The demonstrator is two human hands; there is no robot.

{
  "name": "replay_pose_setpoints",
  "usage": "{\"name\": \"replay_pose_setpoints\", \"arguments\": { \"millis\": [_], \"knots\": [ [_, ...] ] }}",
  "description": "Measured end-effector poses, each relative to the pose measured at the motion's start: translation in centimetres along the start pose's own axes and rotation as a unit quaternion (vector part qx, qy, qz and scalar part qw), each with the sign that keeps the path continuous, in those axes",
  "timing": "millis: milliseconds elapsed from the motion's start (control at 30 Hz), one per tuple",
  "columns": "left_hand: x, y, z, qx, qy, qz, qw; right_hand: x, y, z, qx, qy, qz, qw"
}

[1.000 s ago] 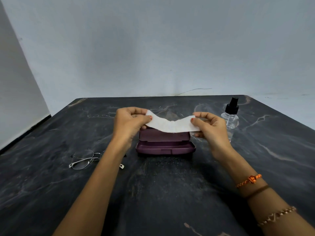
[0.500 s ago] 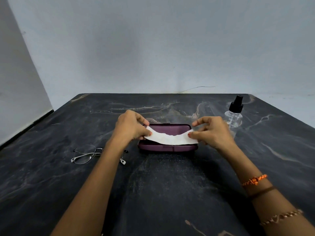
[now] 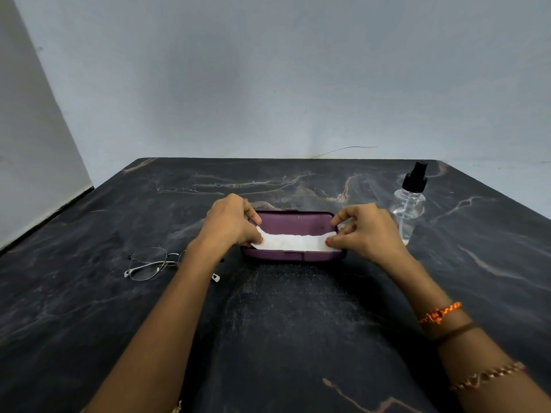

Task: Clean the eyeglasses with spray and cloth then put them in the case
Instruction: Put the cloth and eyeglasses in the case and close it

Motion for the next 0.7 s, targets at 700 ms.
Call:
{"name": "replay_pose_setpoints", "arguments": {
  "millis": [700],
  "knots": [
    [-0.12, 0.35, -0.43, -0.092, 0.012, -0.045, 0.995, 0.10, 0.35, -0.11, 0.030, -0.013, -0.036, 0.999]
  ]
}}
Point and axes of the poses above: each hand's wrist, its own x-axis away from the middle knuckle, its own y-axis out of the palm, z = x × y, the point moved 1 cm from there along -x, towards the middle knuckle, and after that the axes turned 13 degrees about y, right-handed, at the moved point
